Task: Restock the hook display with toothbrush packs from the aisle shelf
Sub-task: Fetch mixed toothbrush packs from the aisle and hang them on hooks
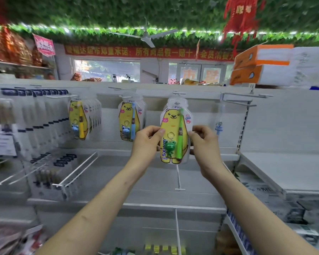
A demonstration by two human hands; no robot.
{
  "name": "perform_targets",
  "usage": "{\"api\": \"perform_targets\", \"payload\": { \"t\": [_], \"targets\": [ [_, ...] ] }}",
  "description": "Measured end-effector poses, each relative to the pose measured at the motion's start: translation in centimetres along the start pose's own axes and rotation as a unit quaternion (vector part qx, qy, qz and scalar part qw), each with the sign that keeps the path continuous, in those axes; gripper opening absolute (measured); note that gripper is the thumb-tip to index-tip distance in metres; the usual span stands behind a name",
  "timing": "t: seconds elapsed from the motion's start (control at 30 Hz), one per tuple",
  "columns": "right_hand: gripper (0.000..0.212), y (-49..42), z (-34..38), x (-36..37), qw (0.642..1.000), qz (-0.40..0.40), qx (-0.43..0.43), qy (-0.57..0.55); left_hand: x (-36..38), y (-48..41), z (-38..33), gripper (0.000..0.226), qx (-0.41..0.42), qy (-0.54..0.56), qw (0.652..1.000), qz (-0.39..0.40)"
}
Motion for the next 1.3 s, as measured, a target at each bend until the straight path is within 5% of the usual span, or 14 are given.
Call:
{"api": "perform_targets", "payload": {
  "t": [0.13, 0.23, 0.5, 0.8, 1.1, 1.3],
  "targets": [
    [0.03, -3.6, -2.6, 1.2, 0.999, -0.007, 0.019, 0.036, 0.9, -4.4, 1.9, 0.015, 0.022, -0.115, 0.993, 0.014],
    [0.02, -6.4, -3.9, 2.2, 0.998, -0.007, 0.031, 0.06, 1.6, -7.7, 3.1, 0.018, 0.031, -0.194, 0.98, 0.013],
    [0.022, -10.5, -6.2, 3.0, 0.995, -0.021, 0.038, 0.094, 2.6, -12.0, 5.8, 0.037, 0.041, -0.223, 0.974, 0.025],
    [0.009, -6.5, -7.6, -0.9, 0.99, -0.026, 0.045, 0.134, 2.5, -5.4, 3.2, 0.011, 0.152, -0.273, 0.947, -0.071],
    [0.035, 0.6, -5.1, -15.3, 0.917, 0.008, -0.072, 0.392, 19.3, 5.9, 1.3, 0.039, 0.25, -0.332, 0.899, 0.135],
    [0.045, 7.3, -6.0, -32.2, 0.859, -0.051, -0.057, 0.507, 33.0, 15.9, 0.8, 0.053, 0.28, -0.314, 0.878, 0.226]
  ]
}}
Point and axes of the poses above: each hand's wrist, its own y-axis away from the middle knuckle, its own x-axis out of the palm, z = x × y, the point moved 6 cm from there along -y, towards the middle knuckle, and after that the axes turned 2 degrees about -z, right-handed, at the moved point
